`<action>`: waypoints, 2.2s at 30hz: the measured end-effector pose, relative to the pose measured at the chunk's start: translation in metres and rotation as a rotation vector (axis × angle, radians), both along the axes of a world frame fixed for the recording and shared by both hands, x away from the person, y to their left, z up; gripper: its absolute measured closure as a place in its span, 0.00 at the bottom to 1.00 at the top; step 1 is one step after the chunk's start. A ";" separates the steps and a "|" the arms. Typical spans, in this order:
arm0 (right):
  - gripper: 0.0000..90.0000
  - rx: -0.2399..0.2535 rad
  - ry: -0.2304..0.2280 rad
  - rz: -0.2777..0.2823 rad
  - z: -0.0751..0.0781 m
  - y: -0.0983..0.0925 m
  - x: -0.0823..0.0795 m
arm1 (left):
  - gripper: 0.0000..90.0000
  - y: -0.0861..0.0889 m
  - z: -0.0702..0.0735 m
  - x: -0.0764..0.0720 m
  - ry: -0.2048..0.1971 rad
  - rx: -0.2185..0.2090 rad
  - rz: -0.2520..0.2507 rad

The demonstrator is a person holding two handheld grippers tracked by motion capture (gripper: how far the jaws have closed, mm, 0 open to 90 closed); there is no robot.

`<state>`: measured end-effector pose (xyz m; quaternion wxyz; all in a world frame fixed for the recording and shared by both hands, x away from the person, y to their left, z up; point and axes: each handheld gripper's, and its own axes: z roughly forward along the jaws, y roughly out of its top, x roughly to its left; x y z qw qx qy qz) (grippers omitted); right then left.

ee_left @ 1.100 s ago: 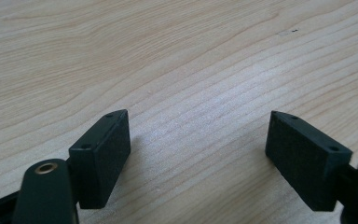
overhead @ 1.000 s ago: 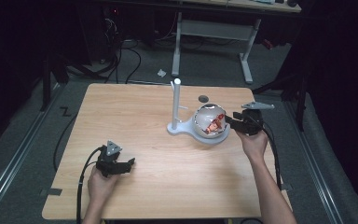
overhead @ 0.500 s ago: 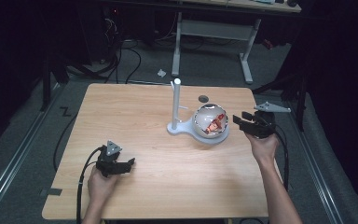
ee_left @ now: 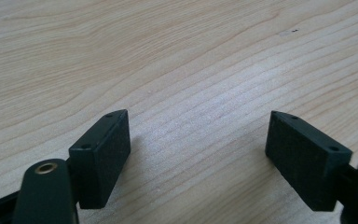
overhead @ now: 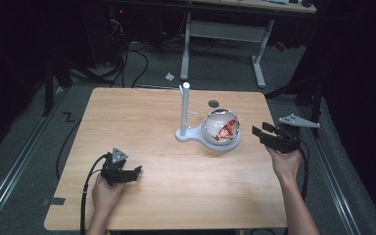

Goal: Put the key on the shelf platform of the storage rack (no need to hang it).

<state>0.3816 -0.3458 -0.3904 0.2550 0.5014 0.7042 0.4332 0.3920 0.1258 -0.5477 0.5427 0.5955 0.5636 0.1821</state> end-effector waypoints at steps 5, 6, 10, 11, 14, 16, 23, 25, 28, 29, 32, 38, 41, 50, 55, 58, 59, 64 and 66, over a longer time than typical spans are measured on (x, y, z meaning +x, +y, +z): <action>0.56 0.016 -0.011 -0.010 -0.004 -0.006 -0.013 | 0.25 0.000 0.000 0.000 0.000 0.001 0.000; 0.55 0.021 -0.011 -0.013 -0.004 -0.007 -0.016 | 0.25 0.000 0.000 0.000 -0.001 0.002 0.001; 0.55 0.031 -0.026 -0.016 -0.004 -0.012 -0.028 | 0.25 0.000 0.000 0.000 -0.001 0.004 0.001; 0.55 0.039 -0.034 -0.017 -0.004 -0.013 -0.031 | 0.25 0.000 0.000 0.000 -0.001 0.003 0.001; 0.55 0.048 -0.042 -0.017 -0.005 -0.014 -0.038 | 0.25 0.000 0.000 0.000 -0.001 0.004 0.001; 0.55 0.050 -0.036 -0.015 -0.007 -0.014 -0.041 | 0.25 0.000 0.000 0.000 -0.001 0.003 0.002; 0.55 0.068 -0.037 0.008 -0.016 -0.010 -0.051 | 0.25 0.000 0.000 0.000 -0.001 0.003 0.001; 0.55 0.077 -0.040 0.026 -0.020 -0.009 -0.053 | 0.25 0.000 0.000 0.000 -0.001 0.003 0.001; 0.55 0.080 -0.036 0.029 -0.022 -0.008 -0.055 | 0.25 0.000 0.000 0.000 -0.001 0.003 0.001; 0.55 0.084 -0.041 0.031 -0.022 -0.007 -0.056 | 0.25 0.000 0.000 0.000 -0.001 0.003 0.001; 0.55 0.094 -0.040 0.038 -0.025 -0.004 -0.059 | 0.25 0.000 0.000 0.000 -0.002 0.002 0.002; 0.54 0.088 -0.037 0.060 -0.029 0.004 -0.062 | 0.25 0.000 0.000 0.000 -0.001 0.003 0.001; 0.54 0.084 -0.039 0.070 -0.033 0.009 -0.063 | 0.25 0.000 0.000 0.000 -0.001 0.003 0.001; 0.54 0.073 -0.022 0.099 -0.041 0.024 -0.062 | 0.25 0.000 0.000 0.000 -0.001 0.003 0.001; 0.54 0.063 -0.015 0.120 -0.044 0.033 -0.059 | 0.25 0.000 0.000 0.000 -0.001 0.004 0.001; 0.54 0.062 -0.020 0.131 -0.046 0.038 -0.058 | 0.25 0.000 0.000 0.000 -0.001 0.003 0.002; 0.54 0.061 -0.018 0.135 -0.047 0.040 -0.058 | 0.25 0.000 0.000 0.000 -0.001 0.003 0.001; 0.54 0.051 -0.012 0.145 -0.050 0.048 -0.056 | 0.25 0.000 0.000 0.000 -0.002 0.002 0.002; 0.54 0.051 -0.015 0.149 -0.050 0.050 -0.056 | 0.25 0.000 0.000 0.000 -0.001 0.003 0.001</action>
